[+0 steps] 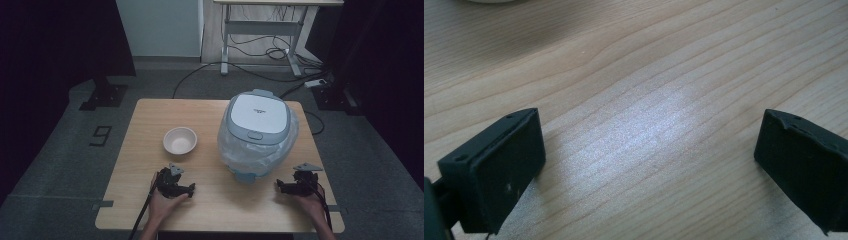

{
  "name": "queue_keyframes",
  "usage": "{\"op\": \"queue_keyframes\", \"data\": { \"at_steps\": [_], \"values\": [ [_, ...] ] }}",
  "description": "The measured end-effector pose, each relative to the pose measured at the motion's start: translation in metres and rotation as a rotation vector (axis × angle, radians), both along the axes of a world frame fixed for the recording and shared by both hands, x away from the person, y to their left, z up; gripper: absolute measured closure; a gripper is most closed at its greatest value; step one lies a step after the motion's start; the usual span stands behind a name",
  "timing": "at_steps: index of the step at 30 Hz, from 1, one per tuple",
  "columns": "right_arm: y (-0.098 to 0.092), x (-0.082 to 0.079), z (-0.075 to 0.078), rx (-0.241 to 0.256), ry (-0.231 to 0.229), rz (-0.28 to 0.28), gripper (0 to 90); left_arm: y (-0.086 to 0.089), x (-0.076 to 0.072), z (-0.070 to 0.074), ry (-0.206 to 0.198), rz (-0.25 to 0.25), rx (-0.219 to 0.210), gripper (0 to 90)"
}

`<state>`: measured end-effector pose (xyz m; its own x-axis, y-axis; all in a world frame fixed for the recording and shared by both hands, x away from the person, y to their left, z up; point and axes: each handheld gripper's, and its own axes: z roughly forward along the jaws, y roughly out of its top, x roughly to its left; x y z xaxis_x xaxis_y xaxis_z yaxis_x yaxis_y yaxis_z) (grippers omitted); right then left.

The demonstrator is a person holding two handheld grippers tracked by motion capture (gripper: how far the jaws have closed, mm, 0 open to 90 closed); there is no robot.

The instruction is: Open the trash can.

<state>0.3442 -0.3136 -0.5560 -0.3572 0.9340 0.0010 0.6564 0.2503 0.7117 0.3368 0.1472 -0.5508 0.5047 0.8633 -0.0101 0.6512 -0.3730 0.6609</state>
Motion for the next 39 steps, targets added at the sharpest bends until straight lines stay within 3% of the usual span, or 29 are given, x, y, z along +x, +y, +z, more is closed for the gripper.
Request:
{"op": "queue_keyframes", "data": {
  "at_steps": [23, 26, 29, 39],
  "values": [
    [-0.004, -0.009, 0.002, 0.011, -0.024, -0.047, 12.0, 0.003, -0.008, 0.0, -0.01, -0.004, -0.006, 3.0],
    [-0.008, -0.009, 0.004, 0.032, -0.011, -0.037, 16.2, 0.003, -0.008, 0.0, -0.01, -0.004, -0.006, 3.0],
    [-0.015, -0.012, 0.01, 0.089, -0.003, -0.025, 23.9, 0.003, -0.008, 0.0, -0.01, -0.005, -0.006, 3.0],
    [-0.03, -0.031, 0.043, 0.177, -0.108, 0.019, 44.2, 0.003, -0.008, 0.0, -0.01, -0.004, -0.006, 3.0]
  ]
}}
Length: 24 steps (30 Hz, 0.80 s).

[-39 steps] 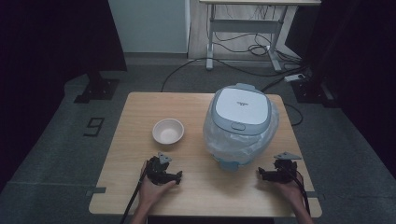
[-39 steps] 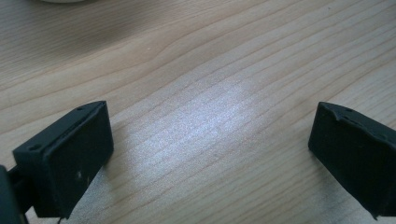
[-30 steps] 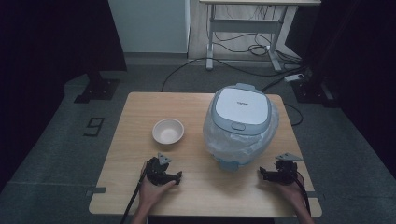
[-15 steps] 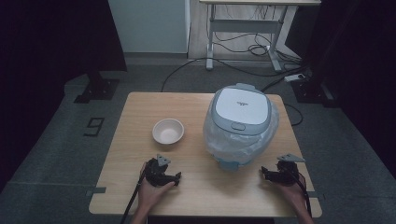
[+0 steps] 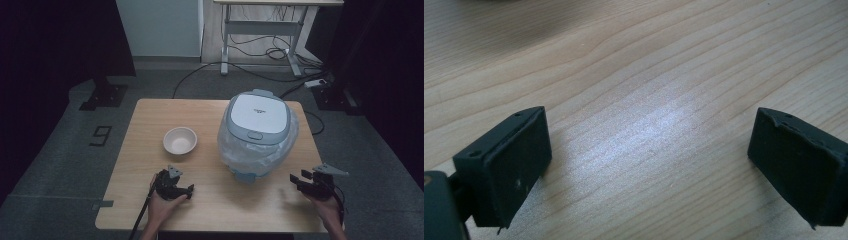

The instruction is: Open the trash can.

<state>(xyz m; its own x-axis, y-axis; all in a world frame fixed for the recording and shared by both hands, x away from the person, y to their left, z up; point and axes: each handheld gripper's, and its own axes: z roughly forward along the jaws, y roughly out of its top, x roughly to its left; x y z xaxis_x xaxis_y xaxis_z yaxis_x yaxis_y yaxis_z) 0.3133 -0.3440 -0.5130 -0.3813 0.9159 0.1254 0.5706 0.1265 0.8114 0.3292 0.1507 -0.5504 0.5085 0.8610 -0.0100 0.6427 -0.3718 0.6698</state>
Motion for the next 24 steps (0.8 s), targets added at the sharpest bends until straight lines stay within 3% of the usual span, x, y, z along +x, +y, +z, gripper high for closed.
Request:
{"op": "queue_keyframes", "data": {
  "at_steps": [6, 7, 10, 12, 14, 16, 24],
  "values": [
    [0.001, -0.005, 0.017, 0.039, -0.057, 0.033, 57.7, 0.0, 0.0, 0.0, 0.0, -0.001, 0.002, 3.1],
    [0.002, -0.006, 0.026, 0.063, -0.079, 0.05, 64.9, 0.0, 0.0, 0.0, 0.0, -0.001, 0.001, 3.1],
    [0.003, -0.008, 0.036, 0.082, -0.107, 0.061, 71.4, 0.0, 0.0, 0.0, 0.0, 0.0, 0.001, 3.1],
    [0.001, -0.009, 0.052, 0.118, -0.147, 0.069, 81.3, 0.0, 0.0, 0.0, 0.001, -0.002, 0.003, 3.1],
    [0.0, -0.009, 0.056, 0.121, -0.155, 0.072, 83.0, 0.0, 0.0, 0.0, 0.001, -0.002, 0.003, 3.1],
    [0.0, -0.01, 0.072, 0.121, -0.19, 0.089, 88.5, 0.0, 0.0, 0.0, 0.0, 0.0, 0.0, 3.1],
    [0.001, -0.009, 0.102, 0.152, -0.228, 0.137, 89.8, 0.0, -0.001, 0.0, -0.002, 0.003, -0.001, 3.7]
  ]
}}
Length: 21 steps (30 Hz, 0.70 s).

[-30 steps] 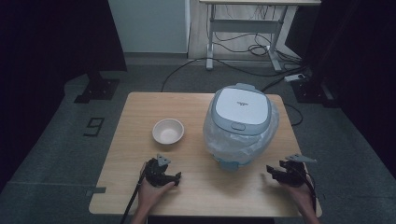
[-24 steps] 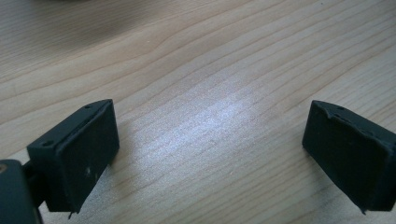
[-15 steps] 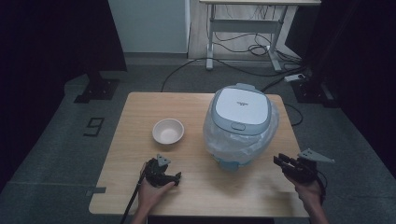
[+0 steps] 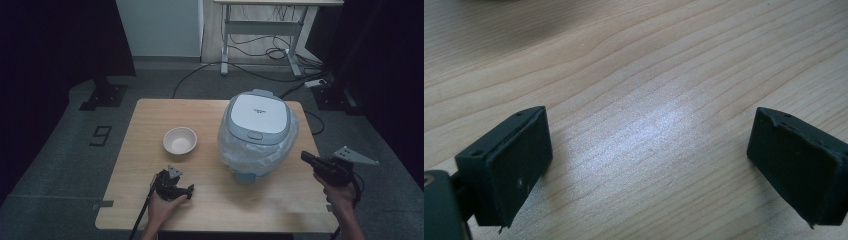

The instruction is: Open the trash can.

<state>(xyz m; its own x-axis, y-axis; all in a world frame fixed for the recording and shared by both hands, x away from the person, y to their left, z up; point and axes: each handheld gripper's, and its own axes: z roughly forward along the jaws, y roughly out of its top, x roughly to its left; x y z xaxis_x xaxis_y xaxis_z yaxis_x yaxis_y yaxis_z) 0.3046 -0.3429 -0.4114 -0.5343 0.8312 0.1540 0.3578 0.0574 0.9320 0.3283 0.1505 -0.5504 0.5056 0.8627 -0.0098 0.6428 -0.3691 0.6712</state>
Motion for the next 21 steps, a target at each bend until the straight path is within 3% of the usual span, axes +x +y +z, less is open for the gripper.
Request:
{"op": "queue_keyframes", "data": {
  "at_steps": [9, 21],
  "values": [
    [0.013, 0.009, 0.047, 0.023, -0.027, 0.071, 89.9, 0.0, 0.0, 0.0, 0.001, 0.0, 0.001, 3.7],
    [0.036, 0.02, 0.076, 0.013, -0.045, 0.132, 90.0, 0.0, 0.0, 0.0, 0.002, -0.001, 0.001, 3.7]
  ]
}}
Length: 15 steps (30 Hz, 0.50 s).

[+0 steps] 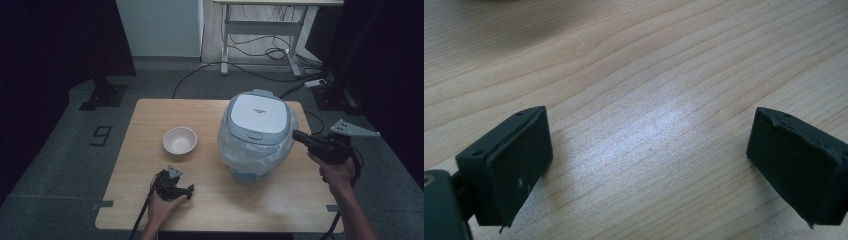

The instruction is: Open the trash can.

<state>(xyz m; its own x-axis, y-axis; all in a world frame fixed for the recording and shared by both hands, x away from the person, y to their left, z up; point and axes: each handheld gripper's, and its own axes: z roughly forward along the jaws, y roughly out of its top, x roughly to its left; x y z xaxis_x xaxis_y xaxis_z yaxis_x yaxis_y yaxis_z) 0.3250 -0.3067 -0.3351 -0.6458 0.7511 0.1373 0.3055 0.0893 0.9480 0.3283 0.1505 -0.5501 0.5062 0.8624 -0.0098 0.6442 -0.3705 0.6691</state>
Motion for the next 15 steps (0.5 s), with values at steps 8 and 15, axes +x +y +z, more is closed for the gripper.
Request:
{"op": "queue_keyframes", "data": {
  "at_steps": [8, 15],
  "values": [
    [0.02, 0.008, 0.007, -0.016, -0.007, 0.052, 90.0, 0.0, 0.0, 0.0, -0.001, 0.0, 0.0, 3.7],
    [0.045, 0.021, 0.008, -0.036, 0.017, 0.086, 90.0, 0.0, 0.0, 0.0, 0.0, 0.0, 0.0, 3.7]
  ]
}}
